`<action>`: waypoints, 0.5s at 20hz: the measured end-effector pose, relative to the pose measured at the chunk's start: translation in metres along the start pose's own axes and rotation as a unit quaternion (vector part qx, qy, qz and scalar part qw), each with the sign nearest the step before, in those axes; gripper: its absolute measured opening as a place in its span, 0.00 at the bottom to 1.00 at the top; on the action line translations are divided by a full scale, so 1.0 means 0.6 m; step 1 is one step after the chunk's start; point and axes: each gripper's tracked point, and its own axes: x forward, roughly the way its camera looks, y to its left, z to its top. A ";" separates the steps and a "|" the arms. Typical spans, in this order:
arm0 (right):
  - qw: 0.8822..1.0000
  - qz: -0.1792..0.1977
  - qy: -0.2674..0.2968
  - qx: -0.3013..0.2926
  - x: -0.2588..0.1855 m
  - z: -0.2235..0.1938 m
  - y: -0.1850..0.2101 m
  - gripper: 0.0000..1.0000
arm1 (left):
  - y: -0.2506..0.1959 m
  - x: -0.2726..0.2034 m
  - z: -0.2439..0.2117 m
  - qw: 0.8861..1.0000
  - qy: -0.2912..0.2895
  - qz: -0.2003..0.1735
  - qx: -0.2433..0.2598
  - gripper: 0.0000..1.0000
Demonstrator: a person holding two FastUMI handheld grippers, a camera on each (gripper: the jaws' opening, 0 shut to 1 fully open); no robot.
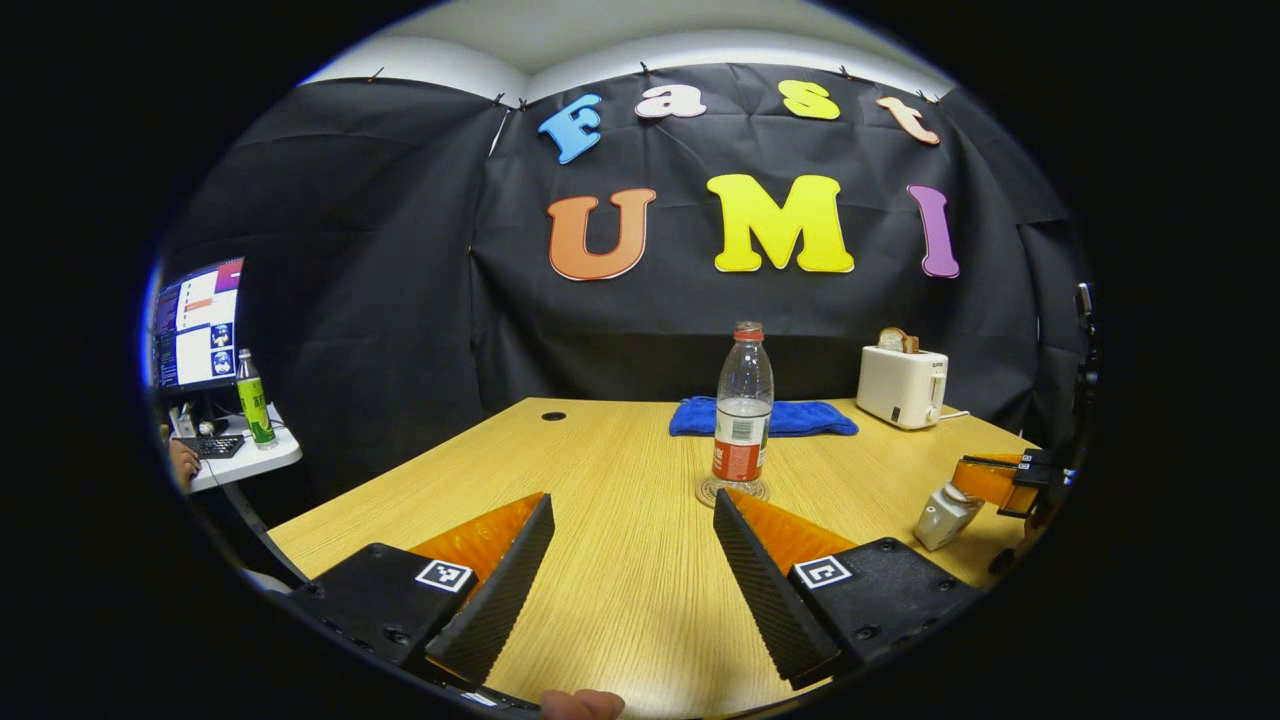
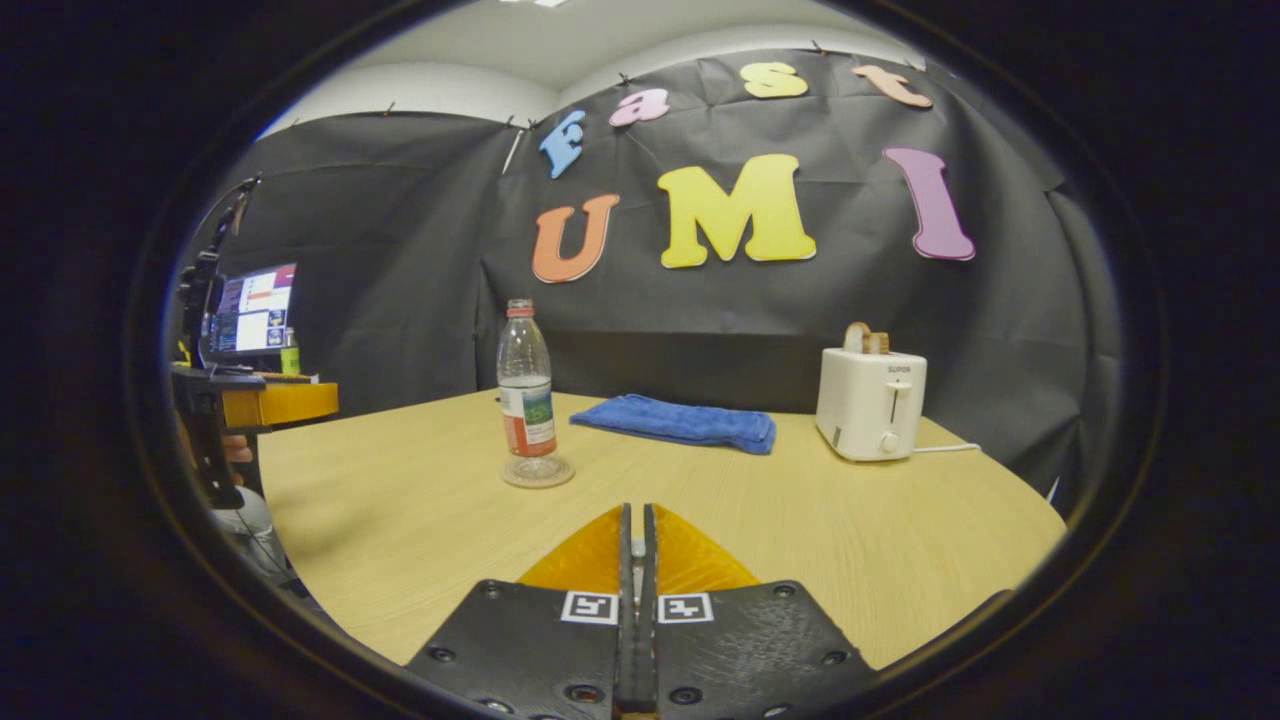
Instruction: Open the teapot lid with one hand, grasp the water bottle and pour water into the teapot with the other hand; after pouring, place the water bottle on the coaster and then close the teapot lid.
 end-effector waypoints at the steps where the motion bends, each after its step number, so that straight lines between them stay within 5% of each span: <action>1: 1.000 -0.001 -0.001 0.000 0.000 -0.001 0.000 0.00 | -0.002 -0.001 0.002 1.000 -0.002 -0.001 0.001 1.00; 7: 1.000 -0.004 -0.027 0.004 -0.015 0.035 0.000 0.09 | -0.021 -0.005 0.018 1.000 -0.007 -0.008 0.003 1.00; 10: 0.998 -0.016 -0.052 0.013 -0.030 0.073 -0.010 0.57 | -0.048 -0.010 0.044 1.000 -0.024 -0.019 0.001 1.00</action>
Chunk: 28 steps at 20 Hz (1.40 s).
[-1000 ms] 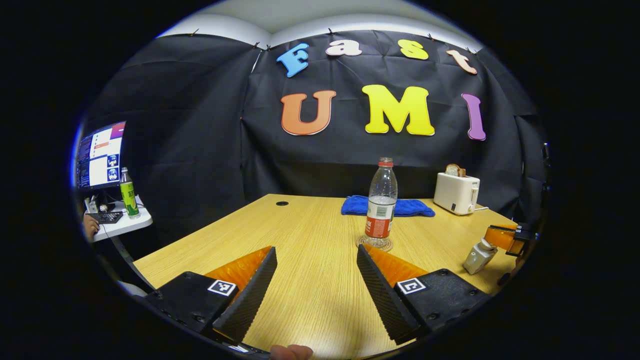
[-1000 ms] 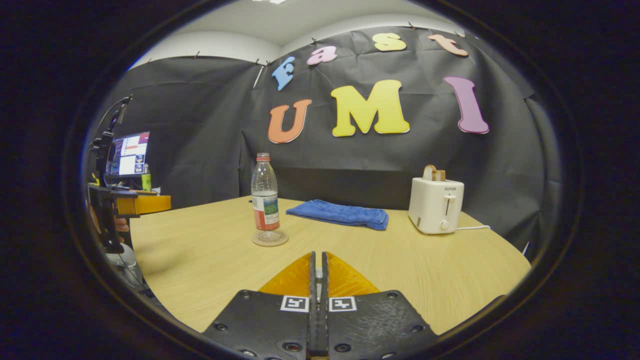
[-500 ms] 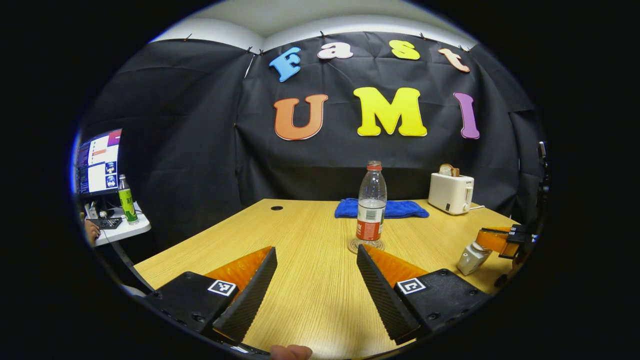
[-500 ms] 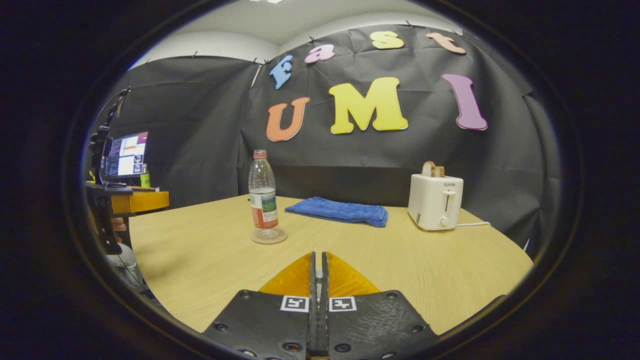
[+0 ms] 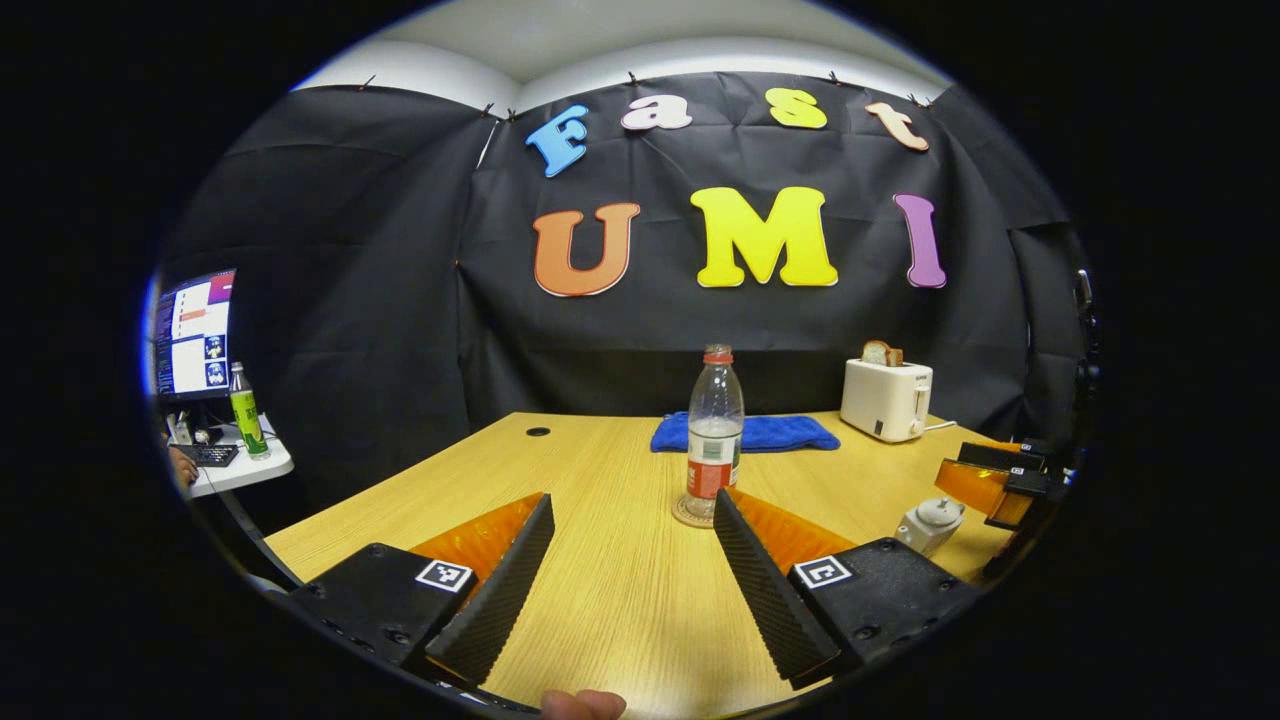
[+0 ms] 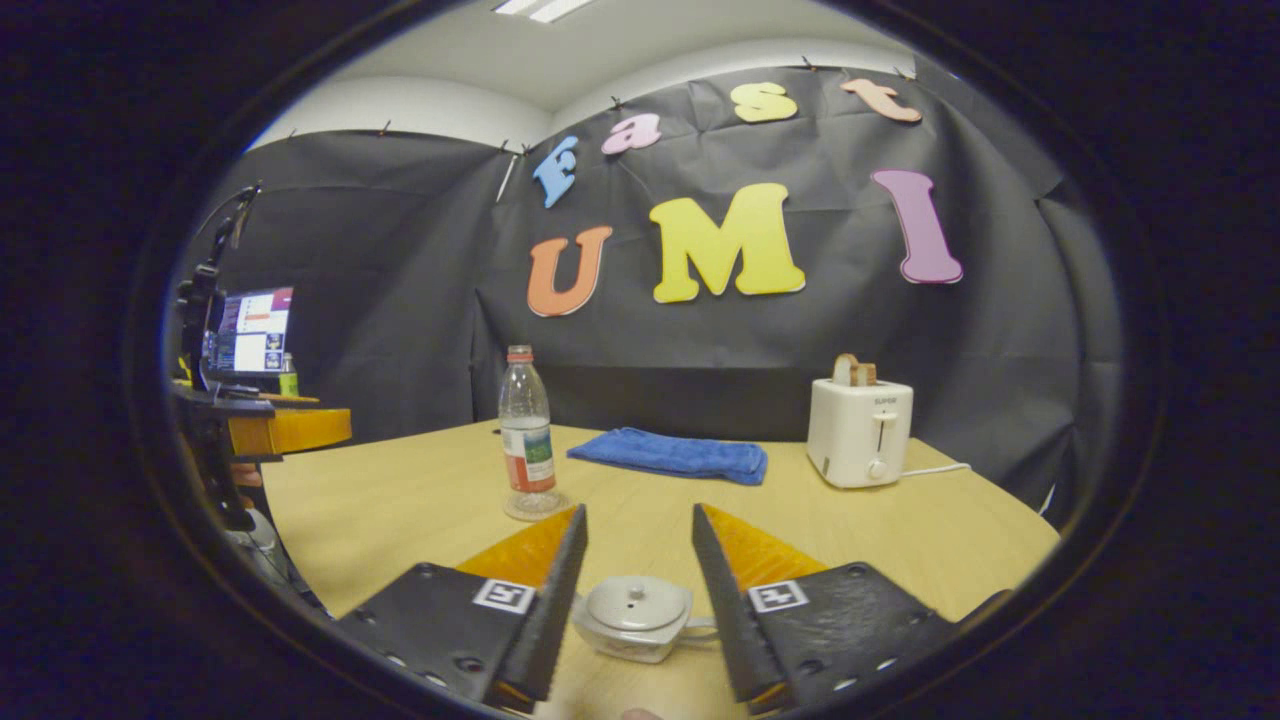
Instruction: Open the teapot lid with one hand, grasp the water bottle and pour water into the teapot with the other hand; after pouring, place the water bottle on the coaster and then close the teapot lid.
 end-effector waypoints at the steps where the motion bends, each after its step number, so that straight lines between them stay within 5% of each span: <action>1: 1.000 -0.010 0.000 0.000 -0.002 0.009 -0.010 0.77 | -0.014 0.000 0.008 1.000 -0.005 -0.007 0.000 1.00; 2: 1.000 -0.020 0.001 0.003 -0.007 0.014 -0.018 0.98 | -0.028 0.002 0.018 1.000 -0.010 -0.012 0.000 1.00; 18: 0.981 -0.182 -0.073 -0.008 -0.195 0.140 -0.175 0.96 | -0.279 -0.027 0.139 0.992 -0.099 -0.073 0.026 1.00; 28: 0.974 -0.211 -0.084 -0.009 -0.258 0.155 -0.180 0.94 | -0.236 -0.033 0.142 0.994 -0.100 -0.040 0.013 0.99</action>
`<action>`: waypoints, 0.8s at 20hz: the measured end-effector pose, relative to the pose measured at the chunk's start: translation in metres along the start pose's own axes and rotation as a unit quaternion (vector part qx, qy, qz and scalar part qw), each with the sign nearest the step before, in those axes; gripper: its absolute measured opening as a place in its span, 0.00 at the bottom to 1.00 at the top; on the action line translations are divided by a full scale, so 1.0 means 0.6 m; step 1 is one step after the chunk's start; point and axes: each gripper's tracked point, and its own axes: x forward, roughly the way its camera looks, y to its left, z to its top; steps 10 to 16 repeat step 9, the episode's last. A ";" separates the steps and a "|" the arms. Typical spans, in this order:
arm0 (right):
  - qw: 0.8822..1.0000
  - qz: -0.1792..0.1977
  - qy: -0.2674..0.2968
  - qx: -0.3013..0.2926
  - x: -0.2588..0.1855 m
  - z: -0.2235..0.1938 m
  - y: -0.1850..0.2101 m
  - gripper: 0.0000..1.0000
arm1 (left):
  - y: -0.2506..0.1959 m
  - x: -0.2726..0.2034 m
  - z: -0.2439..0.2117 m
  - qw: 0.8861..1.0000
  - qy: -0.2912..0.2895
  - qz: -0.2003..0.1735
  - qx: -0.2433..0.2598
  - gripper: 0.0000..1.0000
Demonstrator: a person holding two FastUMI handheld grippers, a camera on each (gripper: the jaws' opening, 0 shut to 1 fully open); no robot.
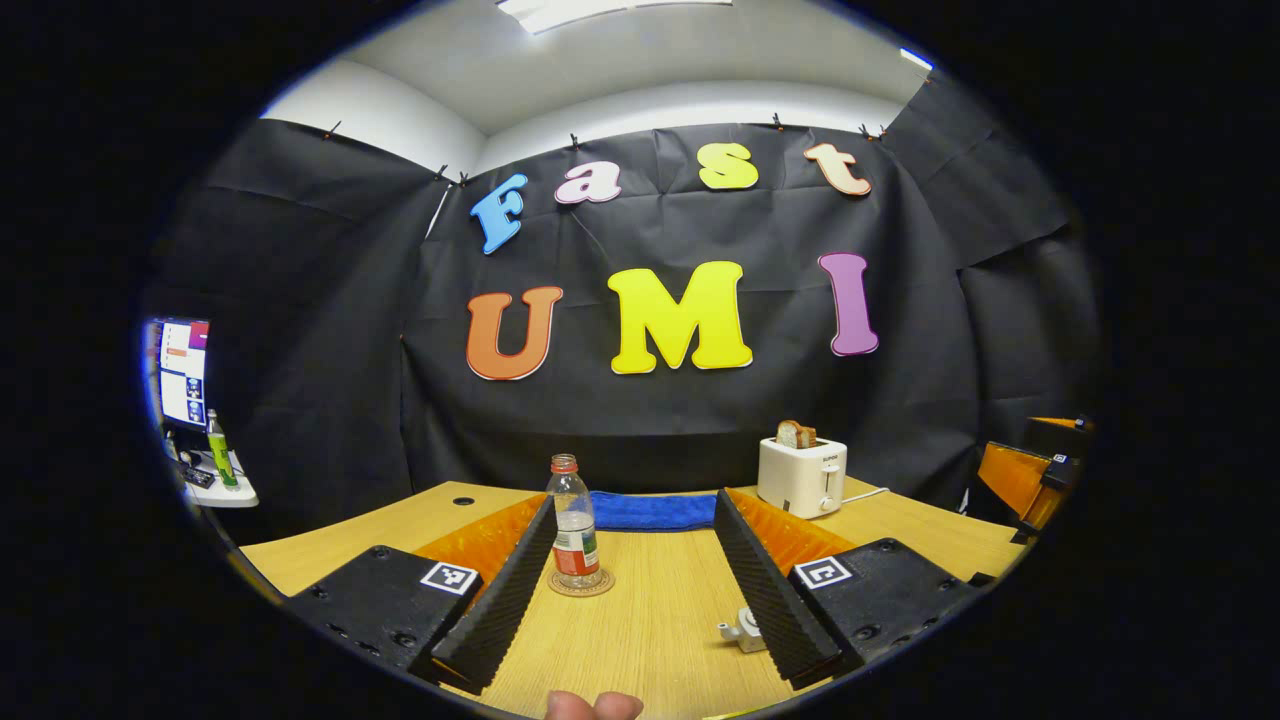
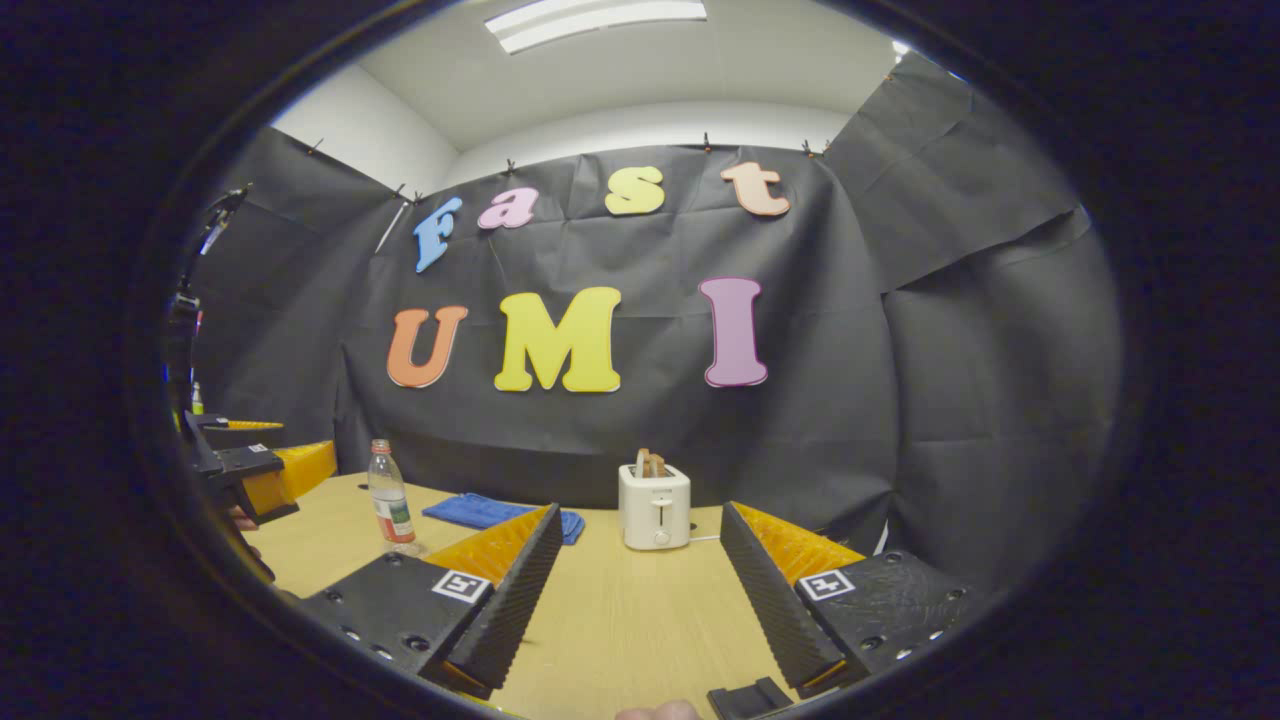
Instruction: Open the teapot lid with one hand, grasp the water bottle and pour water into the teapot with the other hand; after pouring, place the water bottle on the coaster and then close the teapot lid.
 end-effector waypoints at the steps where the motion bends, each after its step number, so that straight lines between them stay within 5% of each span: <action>1: 1.000 -0.002 0.002 -0.004 -0.004 -0.002 -0.001 0.94 | -0.003 0.002 -0.004 1.000 0.001 -0.002 0.002 0.99; 16: 1.000 -0.007 0.000 -0.005 -0.012 0.008 0.005 0.96 | 0.000 -0.003 -0.002 1.000 0.004 -0.006 -0.005 0.99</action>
